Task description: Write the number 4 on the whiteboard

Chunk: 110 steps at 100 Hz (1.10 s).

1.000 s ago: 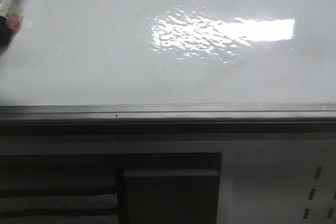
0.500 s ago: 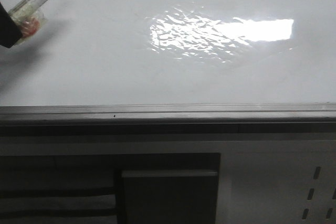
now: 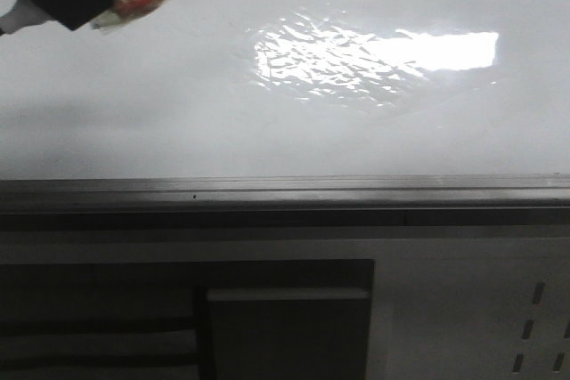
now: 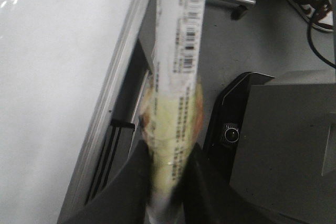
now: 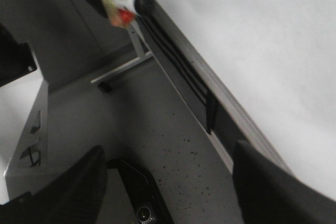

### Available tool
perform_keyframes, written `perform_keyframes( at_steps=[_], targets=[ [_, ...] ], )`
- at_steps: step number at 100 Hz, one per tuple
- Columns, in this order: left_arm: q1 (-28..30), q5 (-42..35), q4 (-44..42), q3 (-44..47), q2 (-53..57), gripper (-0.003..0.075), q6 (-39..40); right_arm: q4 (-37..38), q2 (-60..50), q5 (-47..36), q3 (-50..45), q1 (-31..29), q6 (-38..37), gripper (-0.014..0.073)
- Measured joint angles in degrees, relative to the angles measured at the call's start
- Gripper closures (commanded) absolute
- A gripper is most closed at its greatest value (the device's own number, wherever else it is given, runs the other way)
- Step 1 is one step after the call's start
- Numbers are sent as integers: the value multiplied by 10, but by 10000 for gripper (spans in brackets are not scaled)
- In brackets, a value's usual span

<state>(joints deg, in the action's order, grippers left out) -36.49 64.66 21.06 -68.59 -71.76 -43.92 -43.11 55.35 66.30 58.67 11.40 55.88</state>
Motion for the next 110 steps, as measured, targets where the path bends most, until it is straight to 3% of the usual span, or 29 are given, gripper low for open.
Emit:
perform_keyframes(
  at_steps=[25,52,110],
  targets=[
    [-66,6,1,-54,-43,741,-27,-7,64,-29,36,113,123,146],
    [-107,8,2,-77,-48,741,-45,-10,95,-73,38,160,140,155],
    [-111,12,2,-78,-49,741,-49,-12,99,-86,38,173,141,498]
  ],
)
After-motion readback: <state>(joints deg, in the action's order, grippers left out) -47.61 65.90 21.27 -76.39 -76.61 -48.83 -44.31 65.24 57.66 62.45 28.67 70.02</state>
